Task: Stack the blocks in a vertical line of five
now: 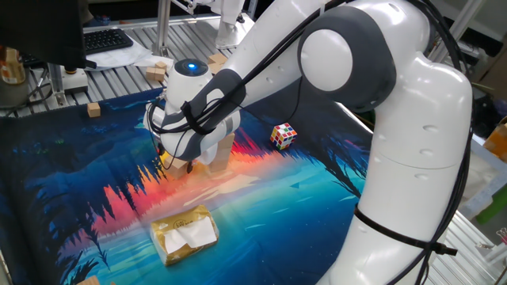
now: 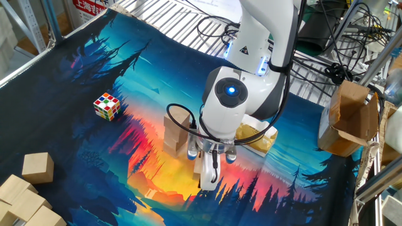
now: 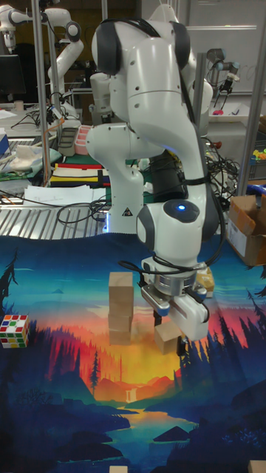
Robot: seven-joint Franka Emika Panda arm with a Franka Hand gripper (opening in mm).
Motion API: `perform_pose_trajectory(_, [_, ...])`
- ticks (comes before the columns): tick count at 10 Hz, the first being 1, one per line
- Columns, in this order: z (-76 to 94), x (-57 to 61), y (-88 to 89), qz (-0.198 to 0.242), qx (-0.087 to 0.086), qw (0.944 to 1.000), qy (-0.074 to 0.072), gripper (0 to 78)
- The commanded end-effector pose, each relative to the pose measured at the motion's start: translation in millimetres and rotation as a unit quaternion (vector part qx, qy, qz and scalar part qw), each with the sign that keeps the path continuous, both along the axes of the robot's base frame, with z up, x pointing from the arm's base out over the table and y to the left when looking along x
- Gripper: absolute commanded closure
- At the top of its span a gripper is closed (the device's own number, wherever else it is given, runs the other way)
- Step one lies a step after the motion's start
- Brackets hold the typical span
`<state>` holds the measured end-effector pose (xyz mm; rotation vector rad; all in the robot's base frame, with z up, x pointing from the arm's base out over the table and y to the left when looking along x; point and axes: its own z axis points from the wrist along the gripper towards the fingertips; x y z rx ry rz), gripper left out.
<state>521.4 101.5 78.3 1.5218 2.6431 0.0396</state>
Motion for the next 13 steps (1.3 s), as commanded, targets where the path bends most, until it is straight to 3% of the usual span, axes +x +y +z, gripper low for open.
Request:
perform_pose_trajectory(1, [0.9,0.7,0.0,-0.001,0.000,1.0000,-0.001,76.3])
perform_pose_trajectory(12, [0.9,0.7,0.0,-0.001,0.000,1.0000,-0.001,76.3])
perform_pose_trajectory(13, [53.7,-9.8,-2.0,0.079,-0.007,0.9967,0.019,76.3])
